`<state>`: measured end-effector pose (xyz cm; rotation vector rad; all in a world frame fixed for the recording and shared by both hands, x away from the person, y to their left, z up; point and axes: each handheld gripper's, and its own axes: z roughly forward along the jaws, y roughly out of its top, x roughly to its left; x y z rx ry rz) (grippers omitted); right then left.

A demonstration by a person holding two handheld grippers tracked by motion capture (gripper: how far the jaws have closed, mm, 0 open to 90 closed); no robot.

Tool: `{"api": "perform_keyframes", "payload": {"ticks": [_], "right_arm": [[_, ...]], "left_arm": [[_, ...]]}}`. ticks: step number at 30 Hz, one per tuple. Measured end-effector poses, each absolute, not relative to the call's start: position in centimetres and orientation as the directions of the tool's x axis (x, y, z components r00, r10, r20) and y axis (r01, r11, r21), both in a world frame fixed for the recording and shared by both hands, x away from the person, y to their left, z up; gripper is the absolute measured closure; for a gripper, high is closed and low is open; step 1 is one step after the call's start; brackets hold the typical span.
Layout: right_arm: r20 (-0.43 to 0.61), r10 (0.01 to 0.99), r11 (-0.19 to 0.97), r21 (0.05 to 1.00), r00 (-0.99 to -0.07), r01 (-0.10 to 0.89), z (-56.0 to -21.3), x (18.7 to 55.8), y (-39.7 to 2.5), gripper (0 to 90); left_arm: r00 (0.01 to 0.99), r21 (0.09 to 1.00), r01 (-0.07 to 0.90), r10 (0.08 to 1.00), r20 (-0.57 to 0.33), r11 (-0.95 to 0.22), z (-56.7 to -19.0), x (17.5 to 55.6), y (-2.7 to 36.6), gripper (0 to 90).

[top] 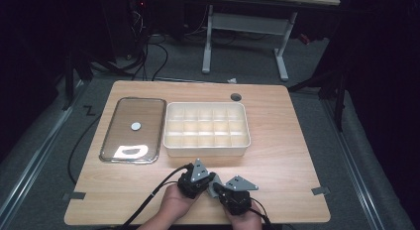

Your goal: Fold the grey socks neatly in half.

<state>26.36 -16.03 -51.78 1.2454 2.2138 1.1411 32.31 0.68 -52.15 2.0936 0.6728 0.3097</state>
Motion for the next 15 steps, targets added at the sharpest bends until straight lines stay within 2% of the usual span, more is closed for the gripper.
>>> {"api": "perform_keyframes", "payload": {"ticks": [3,7,10,15], "right_arm": [[0.075,0.814,0.283,0.816,-0.577,0.505,-50.8,25.4,-16.1,90.0],[0.061,0.804,0.325,0.788,-0.591,0.523,-51.8,24.7,-15.6,90.0],[0.108,0.806,0.291,0.785,-0.583,0.547,-52.4,24.9,-16.0,90.0],[0.095,0.813,0.292,0.787,-0.575,0.544,-52.8,24.6,-15.7,90.0]], "left_arm": [[0.821,0.823,0.347,0.57,-0.035,-0.449,-52.3,32.3,0.7,90.0],[0.823,0.83,0.343,0.566,-0.04,-0.44,-52.5,32.3,0.9,90.0],[0.823,0.832,0.341,0.566,-0.04,-0.438,-52.6,32.2,0.9,90.0],[0.823,0.839,0.343,0.565,-0.051,-0.423,-52.8,32.2,1.1,90.0]]}}
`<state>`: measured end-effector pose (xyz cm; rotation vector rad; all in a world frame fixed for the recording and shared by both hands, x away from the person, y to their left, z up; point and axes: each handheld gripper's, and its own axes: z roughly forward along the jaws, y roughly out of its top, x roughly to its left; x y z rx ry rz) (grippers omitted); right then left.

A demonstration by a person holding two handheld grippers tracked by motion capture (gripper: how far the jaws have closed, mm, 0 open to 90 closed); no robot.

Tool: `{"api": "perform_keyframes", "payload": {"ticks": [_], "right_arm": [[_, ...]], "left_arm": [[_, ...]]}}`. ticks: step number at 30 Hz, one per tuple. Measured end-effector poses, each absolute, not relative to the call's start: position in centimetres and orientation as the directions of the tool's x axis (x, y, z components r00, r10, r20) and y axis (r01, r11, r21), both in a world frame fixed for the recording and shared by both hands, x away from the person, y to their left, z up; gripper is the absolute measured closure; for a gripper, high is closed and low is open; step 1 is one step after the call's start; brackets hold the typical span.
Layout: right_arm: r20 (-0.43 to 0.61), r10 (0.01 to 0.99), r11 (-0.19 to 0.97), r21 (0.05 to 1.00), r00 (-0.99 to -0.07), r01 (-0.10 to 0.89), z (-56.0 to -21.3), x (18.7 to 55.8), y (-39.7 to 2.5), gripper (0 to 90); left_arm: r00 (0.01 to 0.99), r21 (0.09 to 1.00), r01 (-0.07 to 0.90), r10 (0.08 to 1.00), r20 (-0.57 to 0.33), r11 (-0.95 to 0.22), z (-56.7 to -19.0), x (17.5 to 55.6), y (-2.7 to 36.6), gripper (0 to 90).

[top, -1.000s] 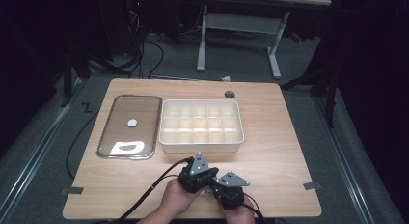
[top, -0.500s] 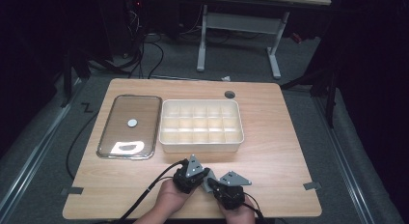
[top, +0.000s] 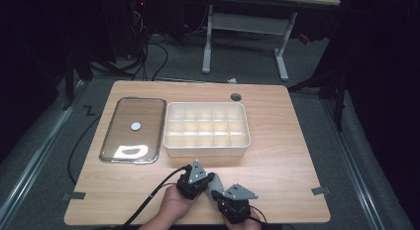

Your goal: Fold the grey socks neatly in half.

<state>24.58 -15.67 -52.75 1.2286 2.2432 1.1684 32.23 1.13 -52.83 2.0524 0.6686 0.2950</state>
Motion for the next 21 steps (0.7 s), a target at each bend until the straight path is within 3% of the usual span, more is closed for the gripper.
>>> {"api": "perform_keyframes", "payload": {"ticks": [15,21], "right_arm": [[0.088,0.798,0.312,0.786,-0.596,0.534,-52.3,24.7,-15.8,90.0],[0.06,0.818,0.311,0.791,-0.572,0.528,-51.0,25.1,-16.3,81.8]], "left_arm": [[0.828,0.848,0.344,0.556,-0.073,-0.402,-53.1,32.3,1.5,90.0],[0.821,0.851,0.333,0.568,-0.051,-0.406,-53.0,32.1,1.4,90.0]]}}
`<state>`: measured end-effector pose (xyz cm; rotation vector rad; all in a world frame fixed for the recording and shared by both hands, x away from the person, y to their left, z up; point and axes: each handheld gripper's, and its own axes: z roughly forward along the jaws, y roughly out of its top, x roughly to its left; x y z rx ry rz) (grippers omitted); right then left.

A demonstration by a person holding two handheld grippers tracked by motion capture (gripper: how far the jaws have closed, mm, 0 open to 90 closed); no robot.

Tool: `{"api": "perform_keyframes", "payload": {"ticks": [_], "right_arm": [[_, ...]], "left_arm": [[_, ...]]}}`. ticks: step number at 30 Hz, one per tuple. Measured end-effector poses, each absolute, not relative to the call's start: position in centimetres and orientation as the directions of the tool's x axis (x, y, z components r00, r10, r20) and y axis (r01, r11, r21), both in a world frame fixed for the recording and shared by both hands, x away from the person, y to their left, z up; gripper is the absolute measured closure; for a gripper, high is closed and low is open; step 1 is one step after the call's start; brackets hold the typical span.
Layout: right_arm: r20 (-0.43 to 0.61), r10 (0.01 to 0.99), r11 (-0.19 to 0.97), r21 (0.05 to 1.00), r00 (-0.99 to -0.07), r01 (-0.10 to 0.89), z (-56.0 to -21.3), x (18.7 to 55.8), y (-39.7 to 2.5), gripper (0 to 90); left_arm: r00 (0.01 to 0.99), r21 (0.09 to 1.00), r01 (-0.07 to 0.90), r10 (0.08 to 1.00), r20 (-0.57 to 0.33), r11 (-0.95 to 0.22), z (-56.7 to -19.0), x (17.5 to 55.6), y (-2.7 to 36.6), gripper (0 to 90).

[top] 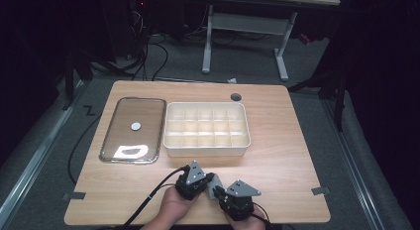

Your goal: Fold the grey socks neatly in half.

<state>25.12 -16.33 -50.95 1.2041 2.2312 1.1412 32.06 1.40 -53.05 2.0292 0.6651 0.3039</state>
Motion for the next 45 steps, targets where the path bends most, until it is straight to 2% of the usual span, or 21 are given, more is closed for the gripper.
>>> {"api": "perform_keyframes", "payload": {"ticks": [5,9,21,26,34,41,45], "right_arm": [[0.088,0.841,0.274,0.782,-0.534,0.56,-50.4,26.0,-17.1,70.9],[0.167,0.847,0.225,0.747,-0.504,0.626,-50.6,27.0,-17.4,61.0],[0.305,0.832,0.149,0.681,-0.463,0.717,-52.0,28.3,-18.0,47.5],[0.343,0.81,0.14,0.675,-0.476,0.724,-52.5,28.5,-18.1,47.5],[0.361,0.806,0.134,0.661,-0.469,0.739,-52.6,28.6,-17.9,45.9],[0.354,0.791,0.167,0.661,-0.499,0.732,-52.7,28.4,-17.5,51.4],[0.331,0.789,0.199,0.661,-0.519,0.724,-52.4,28.2,-17.0,56.9]], "left_arm": [[0.821,0.851,0.332,0.569,-0.048,-0.408,-53.0,32.1,1.4,90.0],[0.821,0.851,0.333,0.569,-0.05,-0.406,-53.0,32.1,1.5,90.0],[0.816,0.855,0.365,0.569,-0.103,-0.369,-53.0,32.4,1.9,88.1],[0.802,0.853,0.416,0.57,-0.18,-0.316,-53.1,32.9,2.6,81.8],[0.799,0.862,0.408,0.574,-0.18,-0.299,-53.1,32.7,2.8,79.3],[0.787,0.889,0.408,0.573,-0.227,-0.207,-52.7,32.4,4.4,75.6],[0.785,0.897,0.368,0.599,-0.159,-0.244,-51.5,31.8,7.1,72.5]]}}
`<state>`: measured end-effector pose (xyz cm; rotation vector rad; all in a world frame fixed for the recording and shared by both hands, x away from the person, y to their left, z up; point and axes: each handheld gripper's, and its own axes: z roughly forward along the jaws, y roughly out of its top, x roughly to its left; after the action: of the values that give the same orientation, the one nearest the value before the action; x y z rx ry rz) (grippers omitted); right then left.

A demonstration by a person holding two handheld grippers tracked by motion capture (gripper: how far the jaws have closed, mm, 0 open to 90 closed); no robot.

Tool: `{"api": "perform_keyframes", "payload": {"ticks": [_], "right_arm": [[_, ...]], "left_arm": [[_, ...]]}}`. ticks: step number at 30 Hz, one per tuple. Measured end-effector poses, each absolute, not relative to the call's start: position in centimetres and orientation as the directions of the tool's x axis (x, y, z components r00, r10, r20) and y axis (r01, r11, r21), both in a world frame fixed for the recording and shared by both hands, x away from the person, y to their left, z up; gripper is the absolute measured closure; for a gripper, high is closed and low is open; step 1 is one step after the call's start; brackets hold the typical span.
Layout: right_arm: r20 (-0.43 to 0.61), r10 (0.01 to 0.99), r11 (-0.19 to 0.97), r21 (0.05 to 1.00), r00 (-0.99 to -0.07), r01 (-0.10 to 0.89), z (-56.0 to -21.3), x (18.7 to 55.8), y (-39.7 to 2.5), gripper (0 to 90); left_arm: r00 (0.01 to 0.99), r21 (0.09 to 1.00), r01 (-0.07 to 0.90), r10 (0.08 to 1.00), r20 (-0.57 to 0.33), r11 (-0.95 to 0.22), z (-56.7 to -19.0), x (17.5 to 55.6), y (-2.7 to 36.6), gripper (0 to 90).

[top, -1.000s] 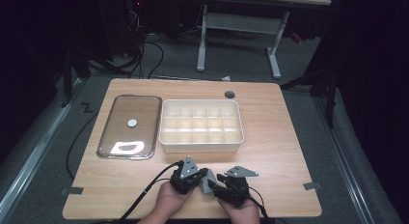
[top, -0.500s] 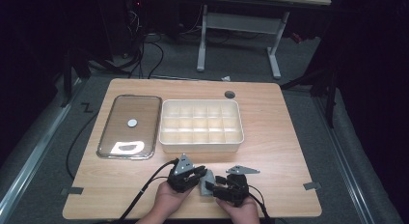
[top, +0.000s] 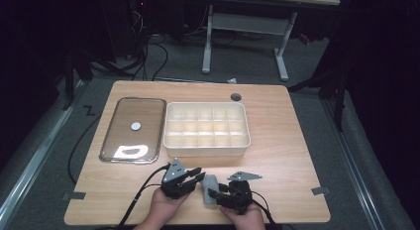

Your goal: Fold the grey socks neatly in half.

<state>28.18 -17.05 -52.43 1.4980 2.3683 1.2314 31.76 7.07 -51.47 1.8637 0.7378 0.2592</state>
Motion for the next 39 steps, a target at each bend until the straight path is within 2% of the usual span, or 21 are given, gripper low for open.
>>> {"api": "perform_keyframes", "payload": {"ticks": [4,7,10,18,20,28,39], "right_arm": [[0.299,0.78,0.25,0.655,-0.549,0.713,-52.0,28.1,-16.5,61.4],[0.269,0.774,0.292,0.652,-0.573,0.7,-51.7,28.2,-16.0,62.5],[0.254,0.768,0.316,0.647,-0.588,0.694,-51.5,28.3,-15.7,64.4],[0.255,0.759,0.352,0.612,-0.599,0.708,-51.0,28.9,-15.4,65.9],[0.238,0.756,0.369,0.614,-0.609,0.698,-50.9,28.9,-15.3,66.0],[0.171,0.737,0.44,0.612,-0.653,0.657,-50.5,28.8,-14.9,66.6],[0.171,0.735,0.469,0.571,-0.656,0.674,-49.9,29.3,-14.2,69.1]], "left_arm": [[0.757,0.895,0.305,0.653,-0.021,-0.325,-50.3,31.1,10.1,66.4],[0.733,0.902,0.278,0.679,0.024,-0.332,-50.8,30.4,11.8,65.1],[0.714,0.877,0.34,0.7,-0.006,-0.339,-52.0,30.2,13.1,70.0],[0.719,0.881,0.304,0.694,0.038,-0.363,-52.0,30.1,13.3,69.5],[0.713,0.885,0.315,0.701,0.019,-0.344,-51.9,30.1,13.4,69.3],[0.712,0.866,0.315,0.7,0.055,-0.388,-52.2,30.3,13.2,67.5],[0.71,0.855,0.34,0.703,0.04,-0.392,-52.4,30.5,13.3,61.6]]}}
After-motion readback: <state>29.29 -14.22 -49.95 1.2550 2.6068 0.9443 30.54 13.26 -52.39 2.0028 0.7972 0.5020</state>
